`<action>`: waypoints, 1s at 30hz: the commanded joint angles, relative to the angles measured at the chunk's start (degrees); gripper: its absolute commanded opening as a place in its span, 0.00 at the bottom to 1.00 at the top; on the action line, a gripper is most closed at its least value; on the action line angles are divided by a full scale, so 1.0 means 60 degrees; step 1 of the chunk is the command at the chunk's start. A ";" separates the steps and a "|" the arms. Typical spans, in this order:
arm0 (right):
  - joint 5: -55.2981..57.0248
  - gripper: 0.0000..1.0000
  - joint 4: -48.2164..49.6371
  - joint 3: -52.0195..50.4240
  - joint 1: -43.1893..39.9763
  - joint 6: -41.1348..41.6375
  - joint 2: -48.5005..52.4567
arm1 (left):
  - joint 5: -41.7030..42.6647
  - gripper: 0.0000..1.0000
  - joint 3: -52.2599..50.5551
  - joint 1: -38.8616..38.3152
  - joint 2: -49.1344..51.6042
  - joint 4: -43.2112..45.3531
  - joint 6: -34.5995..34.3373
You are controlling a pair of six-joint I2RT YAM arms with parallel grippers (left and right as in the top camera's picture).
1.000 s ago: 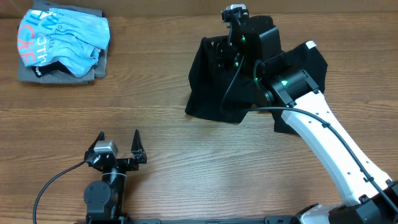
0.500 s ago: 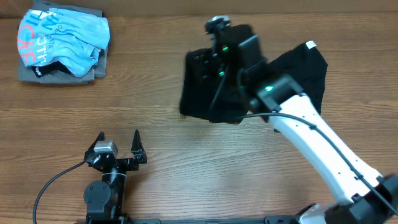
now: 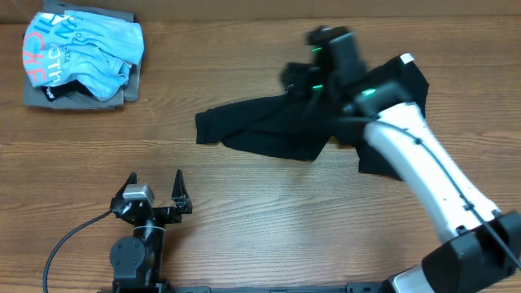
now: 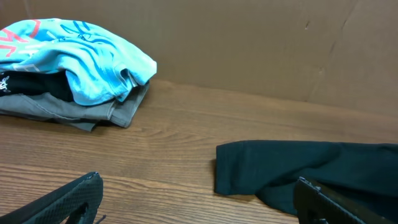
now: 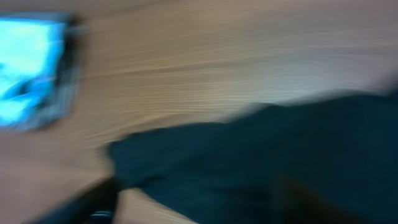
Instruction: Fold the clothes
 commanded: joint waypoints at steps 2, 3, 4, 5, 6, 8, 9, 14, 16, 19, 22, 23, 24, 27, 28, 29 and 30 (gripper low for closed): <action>0.0798 1.00 -0.1239 0.0233 -0.1956 -0.0011 -0.0525 | -0.0095 1.00 -0.0040 0.0047 -0.0098 0.0011 0.0178; 0.0794 1.00 -0.1552 0.0229 -0.2320 -0.0007 -0.0503 | -0.0095 1.00 -0.0040 0.0047 -0.0098 0.0011 0.0178; 0.0794 1.00 -0.1909 0.0222 -0.2739 -0.0007 -0.0463 | -0.0095 1.00 -0.0040 0.0047 -0.0102 0.0011 0.0178; 0.0790 1.00 -0.2153 0.0200 -0.3045 -0.0007 -0.0430 | -0.0095 1.00 -0.0040 0.0047 -0.0102 0.0011 0.0178; 0.0790 1.00 -0.2390 0.0131 -0.3391 -0.0007 -0.0393 | -0.0095 1.00 -0.0040 0.0047 -0.0102 0.0011 0.0178; 0.0754 1.00 -0.2743 -0.0018 -0.3916 -0.0007 -0.0317 | -0.0095 1.00 -0.0040 0.0047 -0.0098 0.0011 0.0178; 0.0645 1.00 -0.2900 -0.0109 -0.4135 -0.0007 -0.0284 | -0.0095 1.00 -0.0040 0.0047 -0.0102 0.0011 0.0178; -0.0856 1.00 -0.2641 -0.1144 -0.4641 -0.0011 -0.0131 | -0.0095 1.00 -0.0040 0.0047 -0.0098 0.0011 0.0178; -0.1115 1.00 -0.2222 -0.1665 -0.4634 -0.0007 -0.0051 | -0.0095 1.00 -0.0040 0.0047 -0.0098 0.0011 0.0178; -0.1140 1.00 -0.1650 -0.2371 -0.4594 0.0076 0.0127 | -0.0095 1.00 -0.0040 0.0047 -0.0098 0.0011 0.0178; -0.1858 1.00 -0.1246 -0.2856 -0.4594 0.0091 0.0346 | -0.0095 1.00 -0.0040 0.0047 -0.0098 0.0011 0.0178; -0.2473 0.99 -0.1100 -0.3049 -0.4575 0.0076 0.0448 | -0.0095 1.00 -0.0040 0.0047 -0.0098 0.0011 0.0178; -0.2787 0.98 -0.1042 -0.3126 -0.4572 0.0025 0.0484 | -0.0095 1.00 -0.0040 0.0047 -0.0102 0.0011 0.0178; -0.3184 0.96 -0.1009 -0.3428 -0.4375 -0.0594 0.0514 | -0.0095 1.00 -0.0040 0.0047 -0.0098 0.0011 0.0178; -0.3169 0.95 -0.1013 -0.3490 -0.4269 -0.0984 0.0517 | -0.0095 1.00 -0.0040 0.0047 -0.0102 0.0011 0.0178; -0.3093 0.95 -0.1013 -0.3541 -0.4156 -0.1271 0.0532 | -0.0095 1.00 -0.0040 0.0047 -0.0102 0.0011 0.0178; -0.2849 0.95 -0.1005 -0.3603 -0.3993 -0.1417 0.0543 | -0.0095 1.00 -0.0040 0.0047 -0.0098 0.0011 0.0178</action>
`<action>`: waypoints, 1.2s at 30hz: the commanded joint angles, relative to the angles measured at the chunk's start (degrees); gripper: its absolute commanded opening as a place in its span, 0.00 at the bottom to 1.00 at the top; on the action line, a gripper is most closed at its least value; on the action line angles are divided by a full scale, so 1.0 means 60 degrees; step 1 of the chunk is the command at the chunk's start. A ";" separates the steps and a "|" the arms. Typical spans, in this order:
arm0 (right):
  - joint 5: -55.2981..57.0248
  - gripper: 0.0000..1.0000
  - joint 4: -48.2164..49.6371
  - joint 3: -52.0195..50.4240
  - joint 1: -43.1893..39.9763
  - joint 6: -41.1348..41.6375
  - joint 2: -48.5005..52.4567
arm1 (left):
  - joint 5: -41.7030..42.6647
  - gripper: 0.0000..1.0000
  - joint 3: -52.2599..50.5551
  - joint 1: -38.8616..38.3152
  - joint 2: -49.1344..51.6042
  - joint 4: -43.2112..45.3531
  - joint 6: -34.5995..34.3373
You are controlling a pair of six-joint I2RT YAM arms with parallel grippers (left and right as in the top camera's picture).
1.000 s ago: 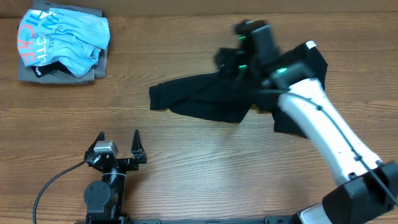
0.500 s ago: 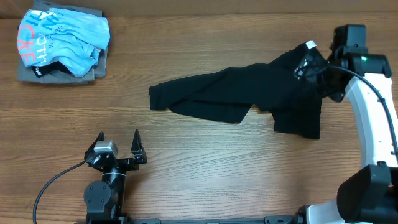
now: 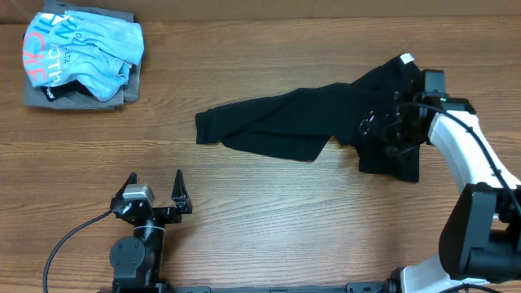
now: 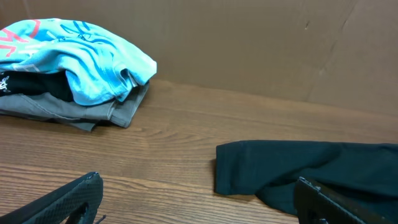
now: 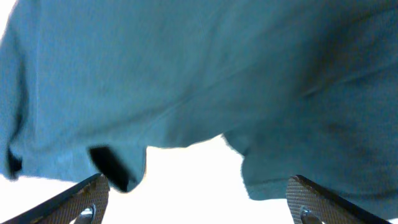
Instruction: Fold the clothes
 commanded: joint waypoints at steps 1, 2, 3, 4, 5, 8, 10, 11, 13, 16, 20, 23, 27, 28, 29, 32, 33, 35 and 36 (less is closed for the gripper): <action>0.0044 0.94 0.0044 -0.0208 0.0565 -0.0994 0.0044 | -0.0098 1.00 -0.0040 0.0047 -0.0098 0.0011 0.0178; 0.0280 0.93 0.0047 -0.0208 0.0721 -0.0994 0.0069 | -0.0098 1.00 -0.0040 0.0047 -0.0098 0.0011 0.0178; 0.0590 0.93 0.0087 -0.0211 0.0914 -0.0994 0.0109 | -0.0098 1.00 -0.0040 0.0047 -0.0102 0.0011 0.0178; 0.0841 0.92 0.0149 -0.0211 0.1089 -0.0994 0.0149 | -0.0098 1.00 -0.0040 0.0047 -0.0102 0.0011 0.0178; 0.1184 0.92 0.0226 -0.0211 0.1311 -0.0991 0.0197 | -0.0098 1.00 -0.0040 0.0047 -0.0098 0.0011 0.0178; 0.2277 0.92 0.0433 -0.0211 0.1956 -0.0973 0.0408 | -0.0098 1.00 -0.0040 0.0047 -0.0098 0.0011 0.0178; 0.3169 0.92 0.0484 -0.0211 0.2320 -0.0561 0.0528 | -0.0098 1.00 -0.0040 0.0047 -0.0102 0.0011 0.0178; 0.3504 0.92 0.0510 -0.0211 0.2448 -0.0404 0.0550 | -0.0098 1.00 -0.0040 0.0047 -0.0098 0.0011 0.0178; 0.3840 0.92 0.0627 -0.0211 0.2626 -0.0302 0.0576 | -0.0098 1.00 -0.0040 0.0047 -0.0098 0.0011 0.0178; 0.4069 0.92 0.0758 -0.0211 0.2725 -0.0295 0.0579 | -0.0098 1.00 -0.0040 0.0047 -0.0098 0.0011 0.0178; 0.4550 0.89 0.0747 -0.0226 0.2732 -0.0251 0.0579 | -0.0098 1.00 -0.0040 0.0047 -0.0102 0.0011 0.0178; 0.4725 0.87 0.0776 -0.0226 0.2732 -0.0248 0.0586 | -0.0098 1.00 -0.0040 0.0047 -0.0102 0.0011 0.0178; 0.4721 0.86 0.0765 -0.0229 0.2801 -0.0062 0.0586 | -0.0098 1.00 -0.0040 0.0047 -0.0102 0.0011 0.0178; 0.4721 0.86 0.0798 -0.0229 0.2856 -0.0033 0.0594 | -0.0098 1.00 -0.0040 0.0047 -0.0102 0.0011 0.0178; 0.4721 0.86 0.0849 -0.0229 0.2932 -0.0029 0.0594 | -0.0098 1.00 -0.0040 0.0047 -0.0098 0.0011 0.0178; 0.4765 0.86 0.1016 -0.0229 0.3191 -0.0004 0.0601 | -0.0098 1.00 -0.0040 0.0047 -0.0102 0.0011 0.0178; 0.4816 0.86 0.1086 -0.0229 0.3257 0.0000 0.0616 | -0.0098 1.00 -0.0040 0.0047 -0.0098 0.0011 0.0178; 0.4914 0.86 0.1239 -0.0229 0.3370 0.0007 0.0688 | -0.0098 1.00 -0.0040 0.0047 -0.0098 0.0011 0.0178; 0.4914 0.86 0.1304 -0.0229 0.3388 0.0044 0.0729 | -0.0098 1.00 -0.0040 0.0047 -0.0102 0.0011 0.0178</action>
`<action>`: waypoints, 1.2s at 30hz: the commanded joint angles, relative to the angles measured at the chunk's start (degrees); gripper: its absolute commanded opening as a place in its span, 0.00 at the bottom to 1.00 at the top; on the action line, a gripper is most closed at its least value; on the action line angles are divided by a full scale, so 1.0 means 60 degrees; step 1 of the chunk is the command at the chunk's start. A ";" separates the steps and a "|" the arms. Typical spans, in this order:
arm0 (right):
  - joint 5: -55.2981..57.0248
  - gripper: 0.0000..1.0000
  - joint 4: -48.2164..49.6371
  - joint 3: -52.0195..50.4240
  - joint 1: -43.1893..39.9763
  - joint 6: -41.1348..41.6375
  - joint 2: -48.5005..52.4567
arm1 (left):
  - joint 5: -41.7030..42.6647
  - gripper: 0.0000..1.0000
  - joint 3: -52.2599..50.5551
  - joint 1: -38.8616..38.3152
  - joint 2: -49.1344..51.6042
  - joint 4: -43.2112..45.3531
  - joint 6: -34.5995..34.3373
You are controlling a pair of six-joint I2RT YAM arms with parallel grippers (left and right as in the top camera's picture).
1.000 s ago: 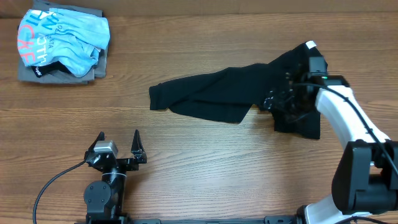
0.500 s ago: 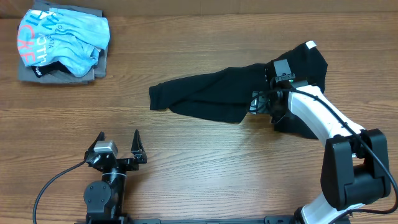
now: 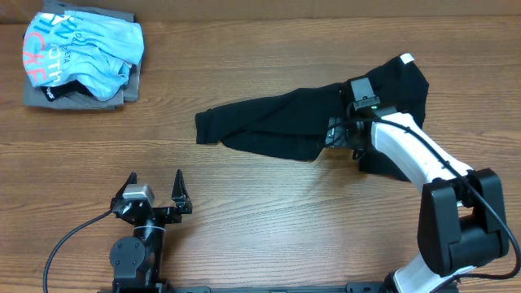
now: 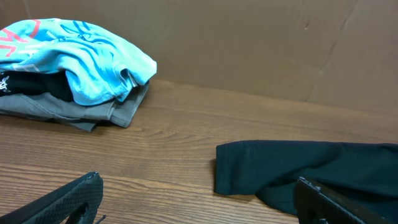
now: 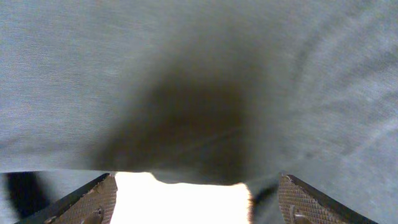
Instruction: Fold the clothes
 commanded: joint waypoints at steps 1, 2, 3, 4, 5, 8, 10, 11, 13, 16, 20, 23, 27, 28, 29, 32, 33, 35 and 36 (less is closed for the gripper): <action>0.0273 0.86 0.0208 -0.0047 0.0153 0.0240 0.0240 | -0.0095 1.00 -0.0040 0.0047 -0.0102 0.0011 0.0178; 0.0342 0.86 0.0219 -0.0047 0.0153 0.0331 0.0299 | -0.0095 1.00 -0.0040 0.0047 -0.0098 0.0011 0.0178; 0.0528 0.85 0.0215 -0.0047 0.0153 0.0430 0.0404 | -0.0095 1.00 -0.0040 0.0047 -0.0102 0.0011 0.0178; 0.0801 0.84 0.0193 -0.0047 0.0153 0.0506 0.0455 | -0.0095 1.00 -0.0040 0.0047 -0.0098 0.0011 0.0178; 0.1122 0.84 0.0160 -0.0047 0.0149 0.0656 0.0525 | -0.0095 1.00 -0.0040 0.0047 -0.0098 0.0011 0.0178; 0.1315 0.84 0.0193 -0.0047 0.0095 0.0641 0.0532 | -0.0095 1.00 -0.0040 0.0047 -0.0102 0.0011 0.0178; 0.1319 0.80 0.0193 -0.0047 0.0098 0.0641 0.0546 | -0.0095 1.00 -0.0040 0.0047 -0.0102 0.0011 0.0178; 0.1315 0.79 0.0197 -0.0047 0.0098 0.0641 0.0557 | -0.0095 1.00 -0.0040 0.0047 -0.0098 0.0011 0.0178; 0.1311 0.79 0.0186 -0.0047 0.0098 0.0637 0.0579 | -0.0095 1.00 -0.0040 0.0047 -0.0098 0.0011 0.0178; 0.1253 0.79 -0.0036 -0.0047 0.0109 0.0627 0.0583 | -0.0095 1.00 -0.0040 0.0047 -0.0098 0.0011 0.0178; 0.0900 0.81 -0.0302 -0.0047 0.0189 0.0306 0.0583 | -0.0095 1.00 -0.0040 0.0047 -0.0098 0.0011 0.0178; 0.0350 0.81 -0.0117 -0.0047 0.0189 -0.0535 0.0583 | -0.0095 1.00 -0.0040 0.0047 -0.0098 0.0011 0.0178; 0.0404 0.81 0.0015 -0.0047 0.0186 -0.0659 0.0594 | -0.0095 1.00 -0.0040 0.0047 -0.0102 0.0011 0.0178; 0.0404 0.81 0.0076 -0.0055 0.0186 -0.0659 0.0594 | -0.0095 1.00 -0.0040 0.0047 -0.0098 0.0011 0.0178; 0.0408 0.81 0.0117 -0.0058 0.0186 -0.0659 0.0594 | -0.0095 1.00 -0.0040 0.0047 -0.0102 0.0011 0.0178; 0.0430 0.81 0.0204 -0.0062 0.0175 -0.0659 0.0594 | -0.0095 1.00 -0.0040 0.0047 -0.0098 0.0011 0.0178; 0.0452 0.82 0.0204 -0.0062 0.0168 -0.0659 0.0594 | -0.0095 1.00 -0.0040 0.0047 -0.0102 0.0011 0.0178; 0.0466 0.81 0.0208 -0.0066 0.0168 -0.0659 0.0601 | -0.0095 1.00 -0.0040 0.0047 -0.0098 0.0011 0.0178; 0.0495 0.81 0.0204 -0.0066 0.0168 -0.0663 0.0616 | -0.0095 1.00 -0.0040 0.0047 -0.0098 0.0011 0.0178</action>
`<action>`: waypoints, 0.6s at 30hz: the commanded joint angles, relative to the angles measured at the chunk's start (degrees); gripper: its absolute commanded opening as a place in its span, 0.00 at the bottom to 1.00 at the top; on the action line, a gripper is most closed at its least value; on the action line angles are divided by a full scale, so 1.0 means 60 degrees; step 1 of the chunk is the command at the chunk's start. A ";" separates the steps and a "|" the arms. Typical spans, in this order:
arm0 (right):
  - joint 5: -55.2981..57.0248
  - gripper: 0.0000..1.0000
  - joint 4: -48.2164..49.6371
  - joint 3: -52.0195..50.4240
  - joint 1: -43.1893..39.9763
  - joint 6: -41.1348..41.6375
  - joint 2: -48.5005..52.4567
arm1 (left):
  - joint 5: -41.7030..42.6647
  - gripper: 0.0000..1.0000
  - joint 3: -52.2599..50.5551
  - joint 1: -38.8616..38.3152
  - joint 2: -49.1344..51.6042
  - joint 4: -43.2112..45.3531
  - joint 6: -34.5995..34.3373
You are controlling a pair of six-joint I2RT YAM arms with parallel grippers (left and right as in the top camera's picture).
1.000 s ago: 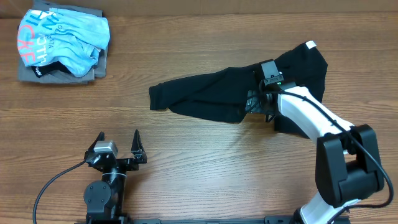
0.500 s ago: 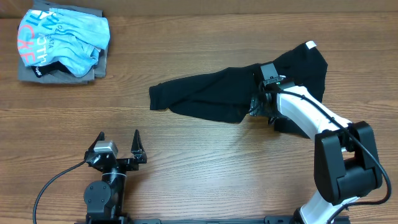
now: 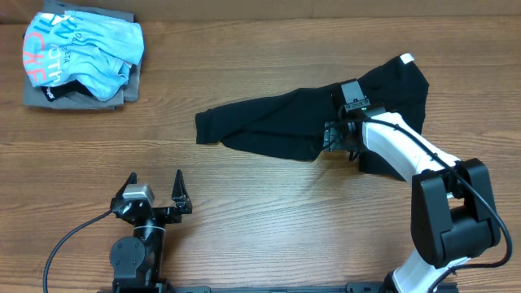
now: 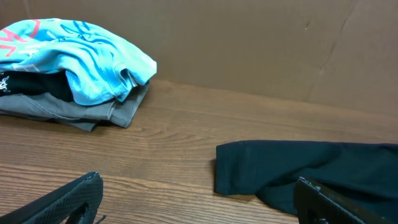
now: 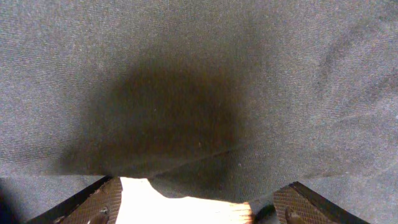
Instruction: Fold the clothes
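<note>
A black garment (image 3: 277,126) lies stretched out, unfolded, across the right half of the table, with a bunched part (image 3: 399,89) at its right end. Its left end (image 4: 292,163) shows in the left wrist view. My right gripper (image 3: 339,138) is low over the garment's front edge, near the middle. Dark cloth (image 5: 199,87) fills the right wrist view. The right gripper (image 5: 199,208) is open, with the cloth's edge and a strip of bare table between its fingers (image 5: 93,202). My left gripper (image 3: 155,195) rests open at the front left, away from the garment.
A pile of clothes (image 3: 81,57), a light blue printed shirt over grey and black ones, lies in the far left corner (image 4: 68,68). A brown cardboard wall (image 4: 249,43) stands behind the wooden table (image 3: 269,220).
My right gripper has shifted slightly left along the garment's front edge, and more cloth now lies between its open fingers. The garment and the left arm are unchanged.
My right gripper was first above the garment's middle, toward the back of the table. Then it was at the bunched right end. After that it stood open at the front edge near the middle, where it still is. The left arm stayed put throughout.
</note>
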 commanded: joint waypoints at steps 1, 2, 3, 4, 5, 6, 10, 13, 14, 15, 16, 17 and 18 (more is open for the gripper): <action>0.0106 0.81 0.0062 -0.0058 0.0018 -0.0098 0.0127 | -0.0095 1.00 -0.0040 0.0047 -0.0102 0.0011 0.0178; 0.0219 0.81 0.0069 -0.0058 0.0018 -0.0102 0.0200 | -0.0095 1.00 -0.0040 0.0047 -0.0098 0.0011 0.0178; 0.0401 0.81 0.0106 -0.0058 0.0018 -0.0102 0.0328 | -0.0095 1.00 -0.0040 0.0047 -0.0098 0.0011 0.0178; 0.0539 0.81 0.0135 -0.0058 0.0018 -0.0098 0.0408 | -0.0095 1.00 -0.0040 0.0047 -0.0098 0.0011 0.0178; 0.0619 0.81 0.0146 -0.0058 0.0018 -0.0098 0.0466 | -0.0095 1.00 -0.0040 0.0047 -0.0098 0.0011 0.0178; 0.0772 0.81 0.0160 -0.0058 0.0018 -0.0095 0.0550 | -0.0095 1.00 -0.0040 0.0047 -0.0102 0.0011 0.0178; 0.1282 0.80 0.0248 -0.0055 0.0011 -0.0091 0.0667 | -0.0095 1.00 -0.0040 0.0047 -0.0098 0.0011 0.0178; 0.1464 0.72 0.0364 -0.0025 0.0011 -0.0095 0.0663 | -0.0095 1.00 -0.0040 0.0047 -0.0098 0.0011 0.0178; 0.1461 0.70 0.0397 -0.0018 0.0011 -0.0091 0.0663 | -0.0095 1.00 -0.0040 0.0047 -0.0098 0.0011 0.0178; 0.1461 0.67 0.0426 -0.0015 0.0011 -0.0091 0.0663 | -0.0095 1.00 -0.0040 0.0047 -0.0102 0.0011 0.0178; 0.1461 0.63 0.0433 0.0004 0.0011 -0.0084 0.0663 | -0.0095 1.00 -0.0040 0.0047 -0.0098 0.0011 0.0178; 0.1461 0.58 0.0433 0.0029 0.0011 -0.0084 0.0663 | -0.0095 1.00 -0.0040 0.0047 -0.0098 0.0011 0.0178; 0.1461 0.56 0.0452 0.0055 0.0011 -0.0084 0.0663 | -0.0095 1.00 -0.0040 0.0047 -0.0102 0.0011 0.0178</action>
